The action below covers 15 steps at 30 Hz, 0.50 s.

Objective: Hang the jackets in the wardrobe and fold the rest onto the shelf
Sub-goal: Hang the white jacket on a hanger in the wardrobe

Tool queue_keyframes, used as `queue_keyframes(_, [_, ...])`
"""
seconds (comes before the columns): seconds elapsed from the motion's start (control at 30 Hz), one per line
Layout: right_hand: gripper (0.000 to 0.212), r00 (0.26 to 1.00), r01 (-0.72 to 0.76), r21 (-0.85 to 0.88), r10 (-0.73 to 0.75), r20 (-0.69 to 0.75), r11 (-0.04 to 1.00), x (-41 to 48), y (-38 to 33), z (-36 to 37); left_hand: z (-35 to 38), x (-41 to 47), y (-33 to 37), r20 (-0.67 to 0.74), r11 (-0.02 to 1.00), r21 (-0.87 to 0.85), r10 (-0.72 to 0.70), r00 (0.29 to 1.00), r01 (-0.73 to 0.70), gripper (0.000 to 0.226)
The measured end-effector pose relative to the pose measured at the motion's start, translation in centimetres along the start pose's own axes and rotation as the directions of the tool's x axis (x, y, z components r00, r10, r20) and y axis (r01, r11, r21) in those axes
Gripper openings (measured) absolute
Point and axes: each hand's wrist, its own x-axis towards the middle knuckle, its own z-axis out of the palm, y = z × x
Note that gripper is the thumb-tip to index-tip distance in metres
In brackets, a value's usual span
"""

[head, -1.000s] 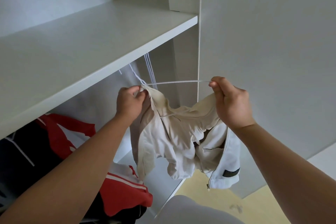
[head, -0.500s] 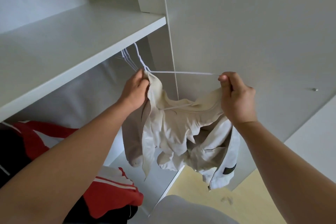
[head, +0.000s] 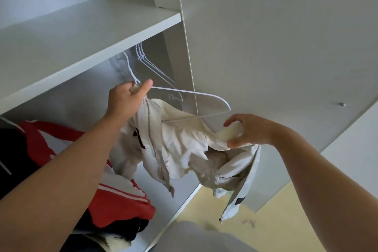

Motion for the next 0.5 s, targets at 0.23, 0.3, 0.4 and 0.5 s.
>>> queue_keyframes(0.23, [0.028, 0.900, -0.040, 0.164, 0.107, -0.423, 0.986, 2.6, -2.7, 0.8, -2.9, -1.6, -1.6, 0.089, 0.994, -0.064, -0.078, 0.993, 0.084, 0.066])
queue_keyframes(0.3, [0.020, 0.853, -0.019, 0.194, 0.117, -0.509, 0.981, 3.0, -4.0, 0.6, -3.7, -2.0, -1.8, 0.163, 0.995, -0.036, -0.083, 0.983, 0.090, 0.070])
queue_keyframes(0.4, [0.019, 0.797, -0.002, 0.203, 0.124, -0.592, 0.979, 3.6, -5.6, -0.1, -4.7, -1.8, -2.5, 0.253, 0.996, -0.033, -0.071, 0.965, 0.082, 0.071])
queue_keyframes(0.5, [0.023, 0.784, 0.002, 0.143, 0.087, -0.614, 0.990, 3.9, -6.9, -0.7, -5.8, -1.3, -3.8, 0.340, 0.989, -0.100, -0.071, 0.938, 0.111, 0.071])
